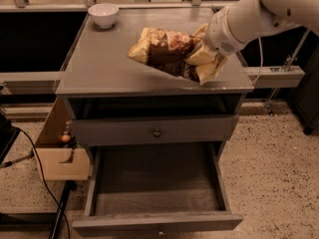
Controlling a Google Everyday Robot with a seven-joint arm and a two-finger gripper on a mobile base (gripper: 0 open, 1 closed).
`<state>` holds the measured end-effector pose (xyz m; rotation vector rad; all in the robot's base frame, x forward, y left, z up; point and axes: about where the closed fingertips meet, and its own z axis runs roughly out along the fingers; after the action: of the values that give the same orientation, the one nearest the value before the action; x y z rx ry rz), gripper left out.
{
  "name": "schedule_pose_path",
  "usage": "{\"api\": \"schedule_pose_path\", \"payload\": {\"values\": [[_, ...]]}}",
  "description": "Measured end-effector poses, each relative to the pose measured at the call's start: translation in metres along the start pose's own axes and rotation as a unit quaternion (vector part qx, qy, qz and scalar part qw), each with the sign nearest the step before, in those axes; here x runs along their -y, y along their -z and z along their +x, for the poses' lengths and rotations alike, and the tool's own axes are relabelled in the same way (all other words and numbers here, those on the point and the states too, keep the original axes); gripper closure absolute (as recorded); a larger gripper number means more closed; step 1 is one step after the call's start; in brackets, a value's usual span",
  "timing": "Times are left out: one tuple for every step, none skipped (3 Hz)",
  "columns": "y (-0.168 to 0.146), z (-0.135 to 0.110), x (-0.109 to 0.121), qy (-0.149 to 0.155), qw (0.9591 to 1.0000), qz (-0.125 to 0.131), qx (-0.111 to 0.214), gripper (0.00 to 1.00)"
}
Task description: Pick brown chip bag from middle drawer and place on counter
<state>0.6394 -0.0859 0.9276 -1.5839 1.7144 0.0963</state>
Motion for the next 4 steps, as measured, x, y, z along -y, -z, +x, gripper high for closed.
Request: {"api": "schedule_pose_path", "payload": {"values": [[0.000,0.000,0.000,0.000,1.0000,0.000,0.000,1.00],[-0.007,0.005,0.010,0.004,1.0000,0.001,0.007,1.00],[-0.020,0.010,0.020,0.008,0.9999,-0.001,0.015,1.00],[-0.037,0.011,0.027,0.008,0.9996,-0.007,0.027,1.00]]}}
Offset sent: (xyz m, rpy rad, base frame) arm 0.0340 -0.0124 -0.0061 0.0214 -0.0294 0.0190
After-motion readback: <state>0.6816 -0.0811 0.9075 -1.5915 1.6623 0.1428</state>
